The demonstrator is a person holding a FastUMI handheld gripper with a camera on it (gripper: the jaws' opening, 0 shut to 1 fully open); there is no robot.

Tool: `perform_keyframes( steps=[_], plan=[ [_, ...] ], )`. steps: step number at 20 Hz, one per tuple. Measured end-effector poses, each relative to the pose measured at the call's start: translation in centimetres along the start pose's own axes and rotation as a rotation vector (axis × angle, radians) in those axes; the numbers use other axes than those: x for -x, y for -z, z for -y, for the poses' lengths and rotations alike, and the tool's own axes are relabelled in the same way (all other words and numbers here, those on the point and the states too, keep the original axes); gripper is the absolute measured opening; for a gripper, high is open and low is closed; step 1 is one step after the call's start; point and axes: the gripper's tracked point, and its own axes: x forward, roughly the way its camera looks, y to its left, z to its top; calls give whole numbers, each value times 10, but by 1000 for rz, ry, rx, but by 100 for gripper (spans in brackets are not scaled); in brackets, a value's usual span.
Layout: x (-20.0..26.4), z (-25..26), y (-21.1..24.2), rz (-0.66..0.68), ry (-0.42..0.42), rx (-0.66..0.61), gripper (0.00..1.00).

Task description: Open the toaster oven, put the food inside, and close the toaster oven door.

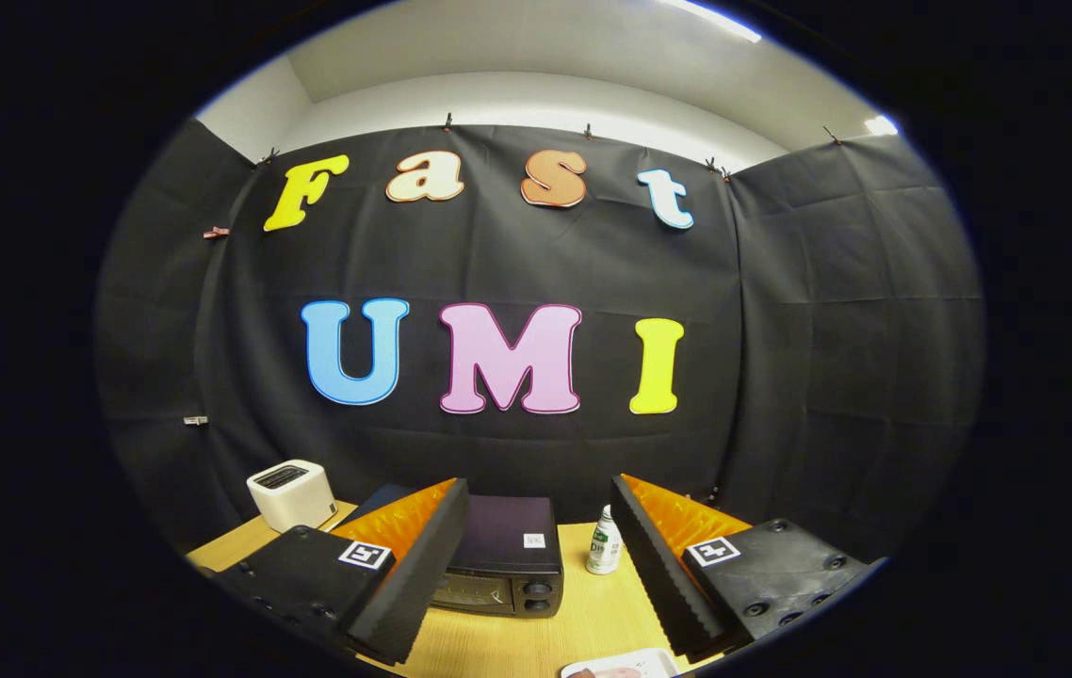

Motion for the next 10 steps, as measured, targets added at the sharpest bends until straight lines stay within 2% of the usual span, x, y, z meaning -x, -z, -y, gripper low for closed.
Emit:
perform_keyframes(
  steps=[5, 10],
  plan=[
    [-11, -35, 19, -45, -45, -24, 98],
    [-36, -91, 64, -135, -89, -47, 98]
  ],
)
